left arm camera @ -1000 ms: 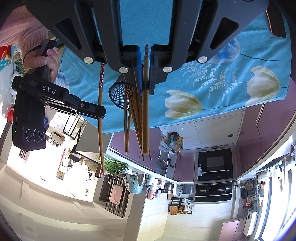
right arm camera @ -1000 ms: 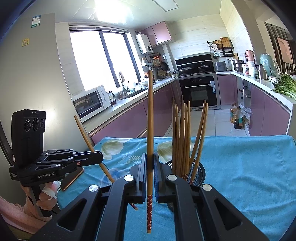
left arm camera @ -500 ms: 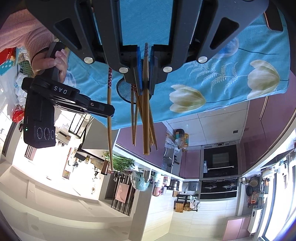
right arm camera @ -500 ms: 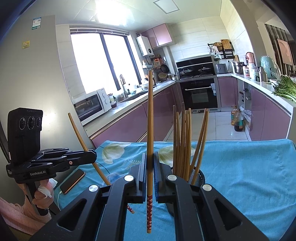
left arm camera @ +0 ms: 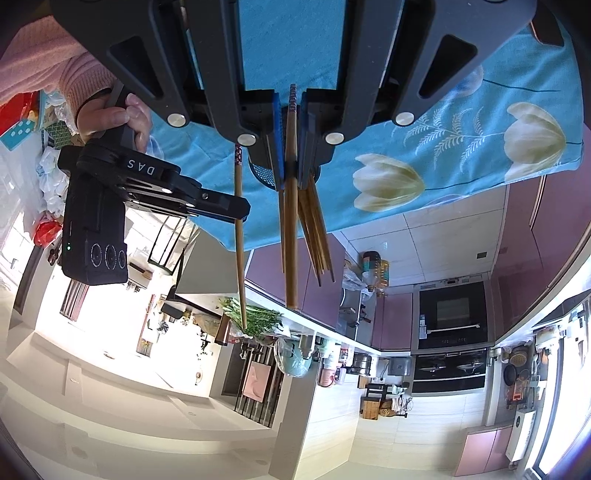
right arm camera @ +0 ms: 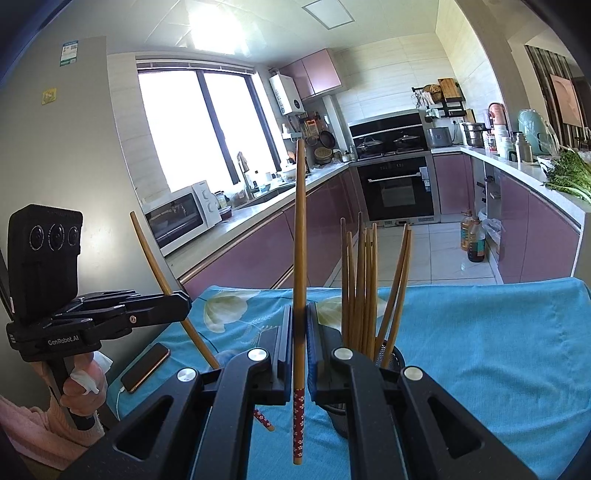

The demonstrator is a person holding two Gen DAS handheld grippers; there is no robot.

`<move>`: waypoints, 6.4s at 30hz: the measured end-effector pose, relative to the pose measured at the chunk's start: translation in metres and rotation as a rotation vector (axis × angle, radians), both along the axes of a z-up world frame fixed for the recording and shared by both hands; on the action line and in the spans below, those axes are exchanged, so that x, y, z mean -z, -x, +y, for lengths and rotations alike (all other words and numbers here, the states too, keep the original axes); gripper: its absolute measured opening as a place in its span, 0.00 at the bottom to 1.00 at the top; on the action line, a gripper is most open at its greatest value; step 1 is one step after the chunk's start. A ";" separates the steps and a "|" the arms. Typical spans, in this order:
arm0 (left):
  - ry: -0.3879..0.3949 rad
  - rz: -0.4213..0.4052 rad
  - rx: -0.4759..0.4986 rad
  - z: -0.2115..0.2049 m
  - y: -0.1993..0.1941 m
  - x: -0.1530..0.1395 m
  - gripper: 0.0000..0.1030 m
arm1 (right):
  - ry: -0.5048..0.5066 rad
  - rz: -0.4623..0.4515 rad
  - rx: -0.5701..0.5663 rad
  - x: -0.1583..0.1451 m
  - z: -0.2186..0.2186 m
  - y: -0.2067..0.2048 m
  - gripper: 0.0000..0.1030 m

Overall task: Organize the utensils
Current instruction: 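Lower both chopsticks into the mesh cup beside the others, then open both tools and pull them back from the cup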

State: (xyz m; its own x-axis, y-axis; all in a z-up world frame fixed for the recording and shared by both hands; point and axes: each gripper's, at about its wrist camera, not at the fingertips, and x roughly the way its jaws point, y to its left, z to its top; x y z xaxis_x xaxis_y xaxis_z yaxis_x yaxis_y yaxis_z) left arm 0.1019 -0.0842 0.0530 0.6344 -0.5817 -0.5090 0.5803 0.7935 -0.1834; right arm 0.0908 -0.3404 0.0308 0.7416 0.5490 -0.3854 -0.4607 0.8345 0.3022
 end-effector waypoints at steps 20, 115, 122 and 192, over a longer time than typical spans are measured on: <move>0.012 -0.018 0.028 -0.023 -0.012 -0.014 0.07 | -0.015 -0.023 0.006 -0.009 -0.004 -0.006 0.06; -0.051 0.060 0.017 -0.064 -0.044 -0.008 0.07 | 0.002 0.015 0.085 0.020 0.000 -0.044 0.06; -0.060 0.073 0.013 -0.067 -0.046 -0.003 0.07 | 0.010 0.027 0.084 0.023 0.000 -0.044 0.06; -0.082 -0.307 -0.555 0.013 0.032 0.023 0.94 | 0.202 -0.200 0.247 0.026 0.027 0.026 0.93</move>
State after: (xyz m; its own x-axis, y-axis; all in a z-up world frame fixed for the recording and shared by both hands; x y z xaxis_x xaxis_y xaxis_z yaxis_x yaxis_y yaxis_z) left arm 0.0699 -0.0715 0.0296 0.9541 -0.0914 -0.2853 0.0953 0.9954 0.0001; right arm 0.0645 -0.3130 0.0051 0.9137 0.2720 -0.3021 -0.2714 0.9614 0.0450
